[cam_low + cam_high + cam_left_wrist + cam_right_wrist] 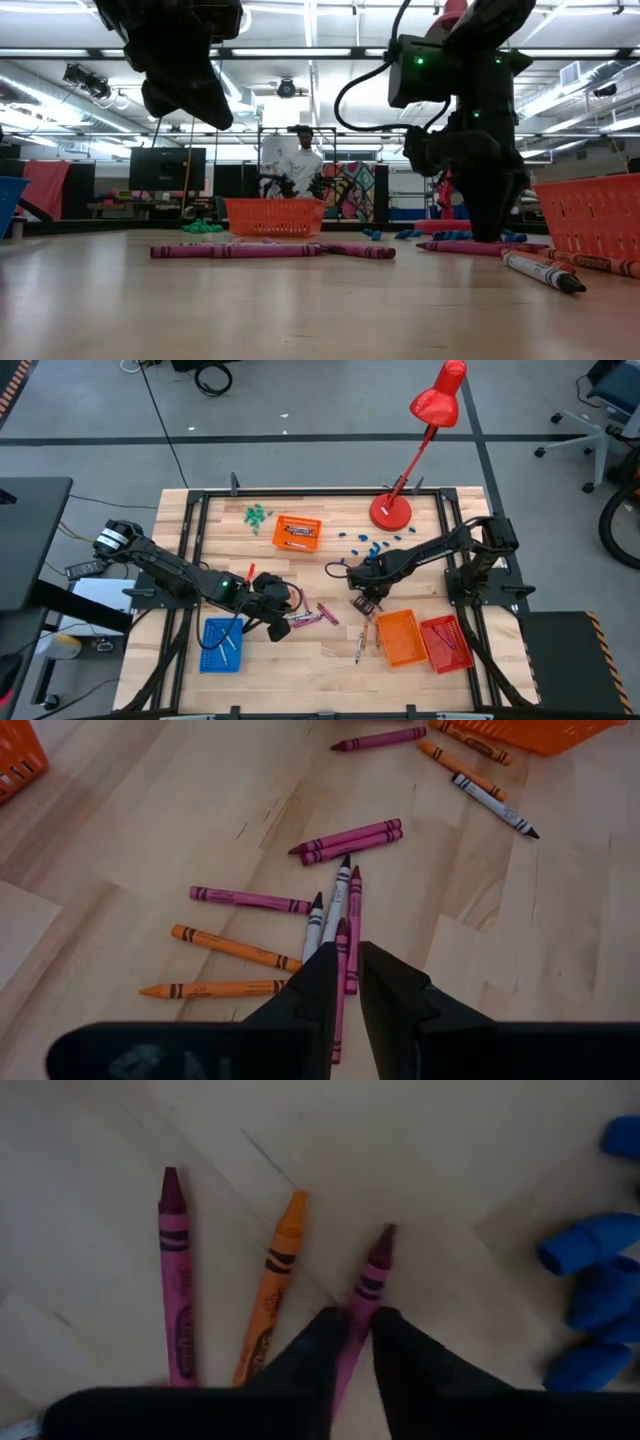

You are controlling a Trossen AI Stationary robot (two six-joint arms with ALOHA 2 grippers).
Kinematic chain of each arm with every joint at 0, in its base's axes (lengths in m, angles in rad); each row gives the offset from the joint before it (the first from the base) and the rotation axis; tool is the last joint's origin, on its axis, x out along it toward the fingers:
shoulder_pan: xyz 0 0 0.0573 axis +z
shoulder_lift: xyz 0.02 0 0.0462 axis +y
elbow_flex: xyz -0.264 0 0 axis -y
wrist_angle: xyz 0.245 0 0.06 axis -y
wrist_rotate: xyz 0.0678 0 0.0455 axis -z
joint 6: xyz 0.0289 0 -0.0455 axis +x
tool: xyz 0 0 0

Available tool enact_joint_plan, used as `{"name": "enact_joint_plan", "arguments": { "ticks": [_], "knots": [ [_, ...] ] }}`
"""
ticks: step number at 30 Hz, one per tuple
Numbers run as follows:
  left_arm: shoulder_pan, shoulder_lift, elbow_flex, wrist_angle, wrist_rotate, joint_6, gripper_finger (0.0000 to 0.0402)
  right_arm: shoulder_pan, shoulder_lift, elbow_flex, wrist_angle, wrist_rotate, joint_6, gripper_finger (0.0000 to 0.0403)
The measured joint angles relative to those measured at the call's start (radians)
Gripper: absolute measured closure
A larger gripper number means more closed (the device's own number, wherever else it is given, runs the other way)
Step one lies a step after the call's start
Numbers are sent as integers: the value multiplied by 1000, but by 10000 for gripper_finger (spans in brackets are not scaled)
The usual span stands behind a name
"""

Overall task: Sort crayons
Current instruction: Put the red crayon into the red bin

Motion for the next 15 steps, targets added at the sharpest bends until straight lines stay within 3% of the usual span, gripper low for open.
{"name": "enact_joint_plan", "arguments": {
  "ticks": [5, 9, 15],
  "knots": [
    [0, 0, 0, -1, 0, 1, 349, -23, 1, 0, 5, -35, -32, 389],
    [0, 0, 0, -1, 0, -5, 349, -46, -11, 10, -10, -79, -51, 383],
    [0, 0, 0, -4, 0, 1, 349, -69, -62, 63, -72, -36, -92, 383]
  ]
}}
